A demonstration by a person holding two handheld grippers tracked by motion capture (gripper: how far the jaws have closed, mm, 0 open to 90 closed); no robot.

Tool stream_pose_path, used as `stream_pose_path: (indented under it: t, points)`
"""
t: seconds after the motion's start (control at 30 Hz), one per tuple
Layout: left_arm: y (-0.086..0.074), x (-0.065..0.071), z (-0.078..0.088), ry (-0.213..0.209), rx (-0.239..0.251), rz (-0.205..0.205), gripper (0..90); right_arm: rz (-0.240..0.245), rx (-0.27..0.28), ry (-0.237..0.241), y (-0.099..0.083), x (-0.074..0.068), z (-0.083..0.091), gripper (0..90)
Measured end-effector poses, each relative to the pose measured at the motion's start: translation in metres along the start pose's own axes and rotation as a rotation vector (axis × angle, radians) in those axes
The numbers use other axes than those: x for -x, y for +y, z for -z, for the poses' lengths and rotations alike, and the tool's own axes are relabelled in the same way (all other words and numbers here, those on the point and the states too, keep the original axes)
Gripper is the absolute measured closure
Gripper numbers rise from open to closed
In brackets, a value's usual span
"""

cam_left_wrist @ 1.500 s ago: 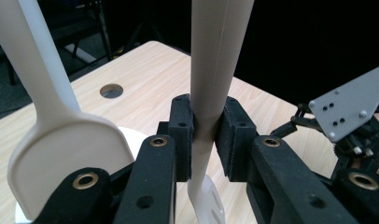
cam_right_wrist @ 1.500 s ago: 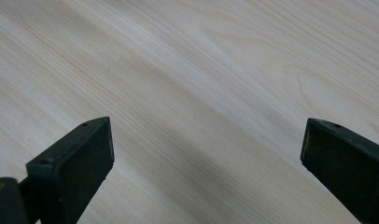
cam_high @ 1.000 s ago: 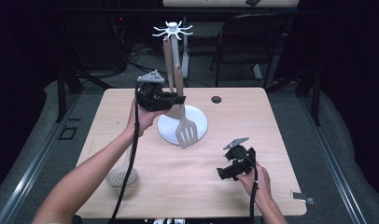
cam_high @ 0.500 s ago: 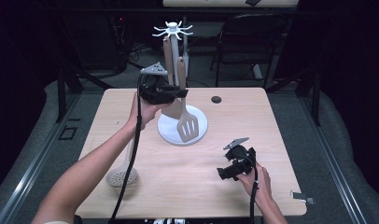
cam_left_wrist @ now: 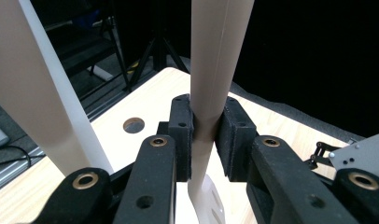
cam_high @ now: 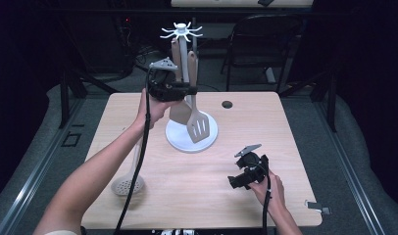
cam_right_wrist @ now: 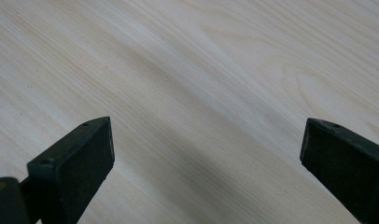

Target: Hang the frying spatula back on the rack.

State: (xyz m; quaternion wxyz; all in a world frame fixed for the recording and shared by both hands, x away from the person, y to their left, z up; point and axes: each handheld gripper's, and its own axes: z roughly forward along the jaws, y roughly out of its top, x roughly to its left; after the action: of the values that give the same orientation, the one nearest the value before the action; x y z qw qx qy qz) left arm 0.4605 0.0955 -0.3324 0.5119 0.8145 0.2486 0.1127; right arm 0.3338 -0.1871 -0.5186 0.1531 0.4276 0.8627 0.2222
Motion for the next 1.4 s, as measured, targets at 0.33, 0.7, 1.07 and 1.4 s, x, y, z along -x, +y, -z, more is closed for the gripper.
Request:
stream_pose_path:
  t: [0.33,0.7,1.07,1.4]
  points:
    - [0.014,-0.006,0.0,0.02,-0.004,0.003,77.2,0.004,0.001,-0.004,0.0,0.0,0.0,2.6]
    - [0.024,-0.017,-0.001,0.038,-0.018,0.025,77.1,0.003,0.008,-0.005,0.0,-0.001,0.0,2.7]
    - [0.023,-0.023,-0.005,0.064,-0.029,0.055,77.1,0.015,-0.013,-0.004,0.001,0.0,0.0,2.7]
    - [0.023,-0.025,-0.006,0.109,-0.025,0.055,76.9,0.011,-0.018,-0.003,0.001,-0.001,0.0,2.7]
